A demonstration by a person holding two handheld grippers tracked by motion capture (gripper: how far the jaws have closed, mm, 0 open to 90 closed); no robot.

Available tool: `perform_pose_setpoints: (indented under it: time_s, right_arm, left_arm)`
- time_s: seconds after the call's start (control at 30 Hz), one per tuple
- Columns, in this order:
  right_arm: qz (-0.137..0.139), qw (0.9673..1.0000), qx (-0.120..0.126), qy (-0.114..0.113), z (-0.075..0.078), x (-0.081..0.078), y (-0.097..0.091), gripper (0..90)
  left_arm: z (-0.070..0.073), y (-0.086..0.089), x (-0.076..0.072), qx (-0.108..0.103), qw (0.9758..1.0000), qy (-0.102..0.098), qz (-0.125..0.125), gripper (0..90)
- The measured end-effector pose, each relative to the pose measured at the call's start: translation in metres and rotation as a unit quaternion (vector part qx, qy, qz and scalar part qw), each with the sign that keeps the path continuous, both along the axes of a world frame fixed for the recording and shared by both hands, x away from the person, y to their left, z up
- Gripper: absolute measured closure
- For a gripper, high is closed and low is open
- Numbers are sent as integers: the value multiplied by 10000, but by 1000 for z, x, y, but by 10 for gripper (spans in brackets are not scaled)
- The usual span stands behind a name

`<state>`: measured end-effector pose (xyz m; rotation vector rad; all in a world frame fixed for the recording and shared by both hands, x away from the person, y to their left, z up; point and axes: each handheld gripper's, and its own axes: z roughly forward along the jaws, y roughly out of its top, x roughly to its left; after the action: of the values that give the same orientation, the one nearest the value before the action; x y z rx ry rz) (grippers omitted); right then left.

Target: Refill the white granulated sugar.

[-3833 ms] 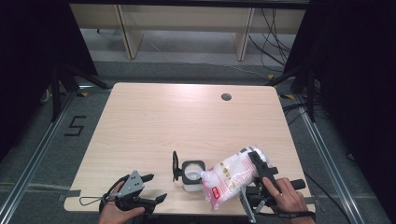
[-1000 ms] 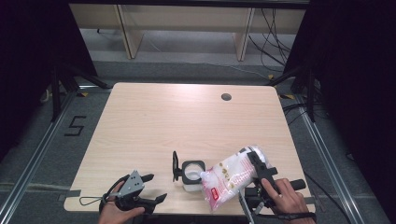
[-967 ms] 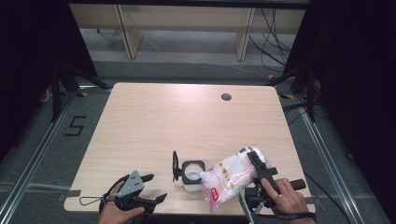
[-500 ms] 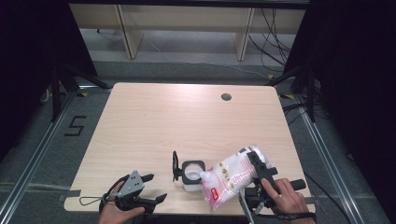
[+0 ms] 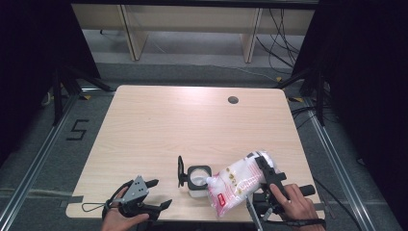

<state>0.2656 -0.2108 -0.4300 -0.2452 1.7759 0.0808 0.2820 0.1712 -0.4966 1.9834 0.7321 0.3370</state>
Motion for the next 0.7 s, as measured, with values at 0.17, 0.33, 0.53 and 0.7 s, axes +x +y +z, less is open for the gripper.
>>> perform_pose_setpoints:
  time_s: [0.17, 0.33, 0.53, 0.7]
  right_arm:
    - [98, 9996, -249, -47, 4, 1, 1, 378]
    - [235, 9994, -223, -112, 3, 3, 0, 378]
    - [46, 10000, -41, 31, 1, 2, -1, 378]
    - [91, 9998, -200, -32, 4, 2, 0, 378]
  left_arm:
    - [0, 0, 0, 5, 10000, -3, 0, 176]
    - [0, 0, 0, 1, 10000, -3, 2, 177]
    - [0, 0, 0, 8, 10000, -4, -1, 176]
    - [0, 0, 0, -3, 10000, 3, 4, 176]
